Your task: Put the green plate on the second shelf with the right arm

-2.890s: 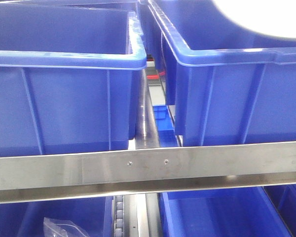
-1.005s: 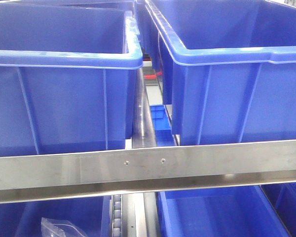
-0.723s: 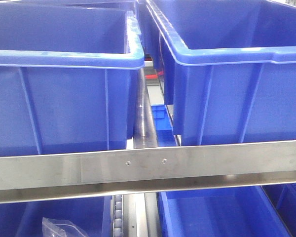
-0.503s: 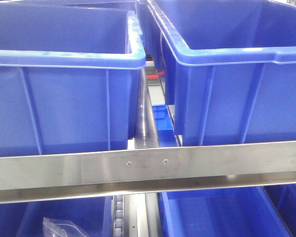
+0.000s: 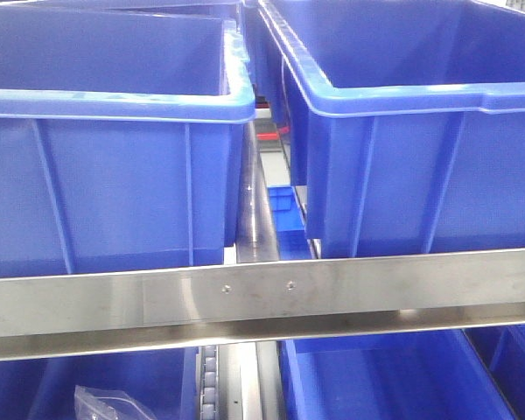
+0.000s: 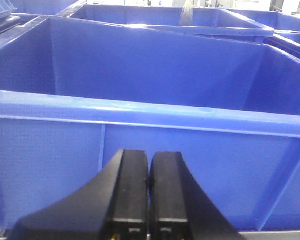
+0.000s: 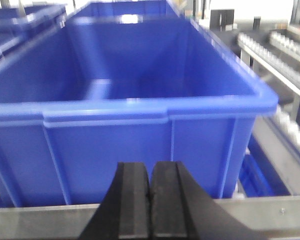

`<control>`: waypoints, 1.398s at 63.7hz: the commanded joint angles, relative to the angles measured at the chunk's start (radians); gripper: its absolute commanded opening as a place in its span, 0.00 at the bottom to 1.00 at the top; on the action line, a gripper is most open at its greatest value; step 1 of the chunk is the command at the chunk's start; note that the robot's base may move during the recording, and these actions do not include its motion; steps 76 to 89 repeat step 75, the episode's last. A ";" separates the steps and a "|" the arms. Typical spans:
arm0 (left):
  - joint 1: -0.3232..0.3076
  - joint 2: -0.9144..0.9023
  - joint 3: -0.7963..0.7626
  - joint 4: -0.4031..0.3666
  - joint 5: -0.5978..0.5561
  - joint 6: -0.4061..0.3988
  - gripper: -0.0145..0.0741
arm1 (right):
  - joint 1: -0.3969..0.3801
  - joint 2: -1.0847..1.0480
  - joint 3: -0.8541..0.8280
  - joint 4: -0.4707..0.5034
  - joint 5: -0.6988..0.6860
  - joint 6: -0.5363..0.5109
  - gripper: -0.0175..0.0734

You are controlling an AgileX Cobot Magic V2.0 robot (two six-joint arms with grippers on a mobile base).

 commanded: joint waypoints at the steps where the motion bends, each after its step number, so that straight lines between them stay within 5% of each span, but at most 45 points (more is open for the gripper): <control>1: 0.000 -0.017 0.041 -0.003 -0.081 -0.004 0.31 | -0.006 -0.019 -0.018 -0.002 -0.063 0.000 0.23; 89: 0.000 -0.017 0.041 -0.003 -0.081 -0.004 0.31 | -0.006 -0.019 -0.018 -0.002 -0.025 0.000 0.23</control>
